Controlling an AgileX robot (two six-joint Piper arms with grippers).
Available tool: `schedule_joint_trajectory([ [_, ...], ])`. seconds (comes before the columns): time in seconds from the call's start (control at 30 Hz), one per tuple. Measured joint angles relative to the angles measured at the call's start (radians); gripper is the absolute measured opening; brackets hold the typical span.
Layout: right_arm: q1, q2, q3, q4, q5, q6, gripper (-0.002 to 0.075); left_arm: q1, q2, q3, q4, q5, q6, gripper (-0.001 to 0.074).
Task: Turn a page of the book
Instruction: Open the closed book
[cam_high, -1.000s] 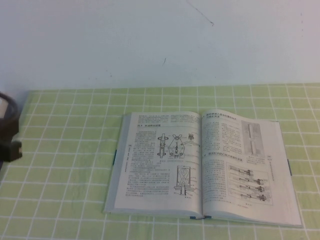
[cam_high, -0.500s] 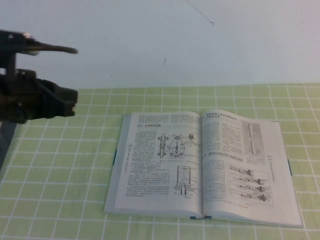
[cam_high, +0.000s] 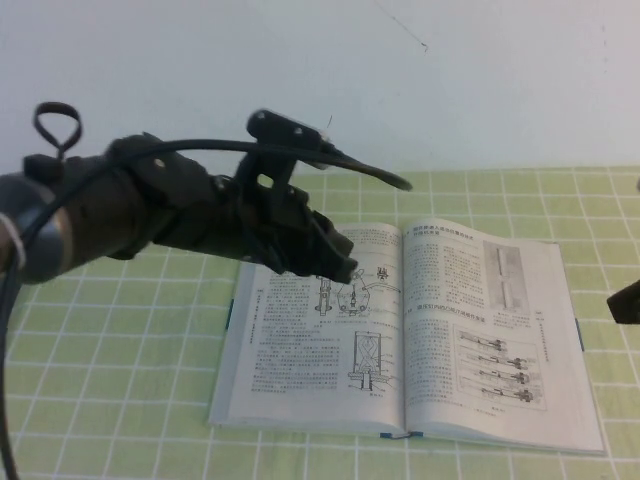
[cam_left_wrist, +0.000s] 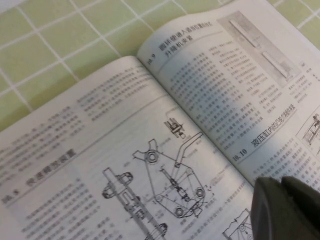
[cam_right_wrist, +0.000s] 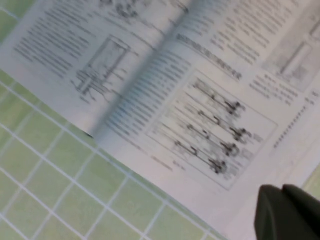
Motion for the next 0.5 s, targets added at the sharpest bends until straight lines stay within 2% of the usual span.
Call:
schedule_joint_trajectory([
  [0.13, 0.024, 0.055, -0.006, -0.105, -0.017, 0.085, -0.0003, -0.058, 0.084, -0.037, 0.004, -0.012, 0.0, -0.0004],
  [0.33, 0.028, 0.146, -0.008, -0.105, -0.036, 0.09, -0.0003, -0.111, 0.203, -0.087, 0.007, -0.016, 0.0, -0.0004],
  [0.5, 0.028, 0.206, -0.008, -0.084, -0.071, 0.082, -0.0003, -0.116, 0.275, -0.088, 0.003, -0.016, 0.0, -0.0004],
])
